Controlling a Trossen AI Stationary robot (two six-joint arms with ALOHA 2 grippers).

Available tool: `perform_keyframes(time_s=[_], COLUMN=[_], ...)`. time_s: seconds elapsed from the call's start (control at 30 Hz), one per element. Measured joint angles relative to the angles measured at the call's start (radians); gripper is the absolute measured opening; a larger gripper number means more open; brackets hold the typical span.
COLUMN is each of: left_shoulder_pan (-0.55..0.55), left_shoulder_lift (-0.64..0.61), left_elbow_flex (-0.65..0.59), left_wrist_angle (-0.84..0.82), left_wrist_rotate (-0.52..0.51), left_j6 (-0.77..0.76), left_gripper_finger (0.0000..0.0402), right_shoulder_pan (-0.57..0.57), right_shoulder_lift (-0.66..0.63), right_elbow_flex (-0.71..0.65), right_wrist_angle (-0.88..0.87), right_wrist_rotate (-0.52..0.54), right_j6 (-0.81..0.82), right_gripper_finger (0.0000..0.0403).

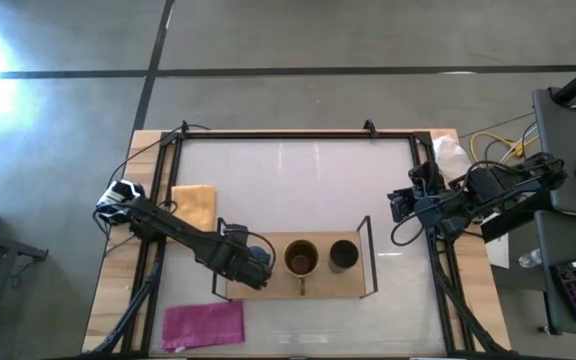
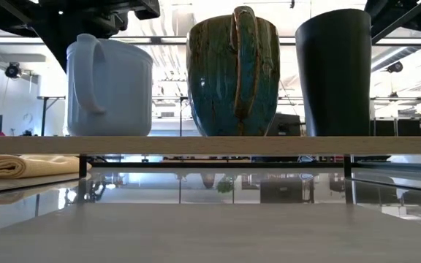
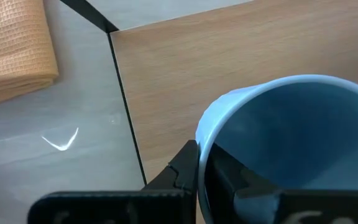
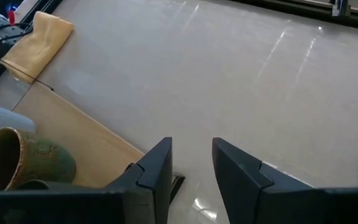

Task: Stack small to large cups/mugs on shelf
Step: Put the blue mug on the shelf

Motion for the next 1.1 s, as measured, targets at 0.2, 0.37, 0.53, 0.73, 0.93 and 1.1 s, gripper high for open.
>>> perform_keyframes(time_s=[0.2, 0.37, 0.53, 0.73, 0.93, 1.1], left_shoulder_pan=[0.0, 0.0, 0.0, 0.0, 0.0, 0.0], left_shoulder_lift=[-0.009, -0.02, -0.019, -0.018, -0.018, -0.018], left_elbow_flex=[-0.004, -0.005, -0.005, -0.003, -0.003, -0.003], left_wrist_angle=[0.007, 0.017, 0.04, 0.058, 0.057, 0.057], left_wrist_rotate=[0.004, 0.007, 0.003, -0.02, -0.021, -0.014], left_j6=[0.001, 0.01, 0.038, 0.055, 0.089, 0.09], left_gripper_finger=[0.0, 0.0, 0.0, 0.0, 0.0, 0.0], right_shoulder_pan=[0.0, 0.0, 0.0, 0.0, 0.0, 0.0], right_shoulder_lift=[0.0, 0.0, 0.002, 0.01, 0.023, 0.039], right_elbow_flex=[0.0, 0.0, -0.001, -0.004, -0.008, -0.008], right_wrist_angle=[0.004, 0.005, 0.006, 0.007, 0.018, 0.021], right_wrist_rotate=[0.0, 0.0, 0.0, -0.001, -0.026, -0.026], right_j6=[0.0, 0.001, 0.017, 0.027, 0.019, 0.019], right_gripper_finger=[0.0106, 0.011, 0.011, 0.0112, 0.0116, 0.0114])
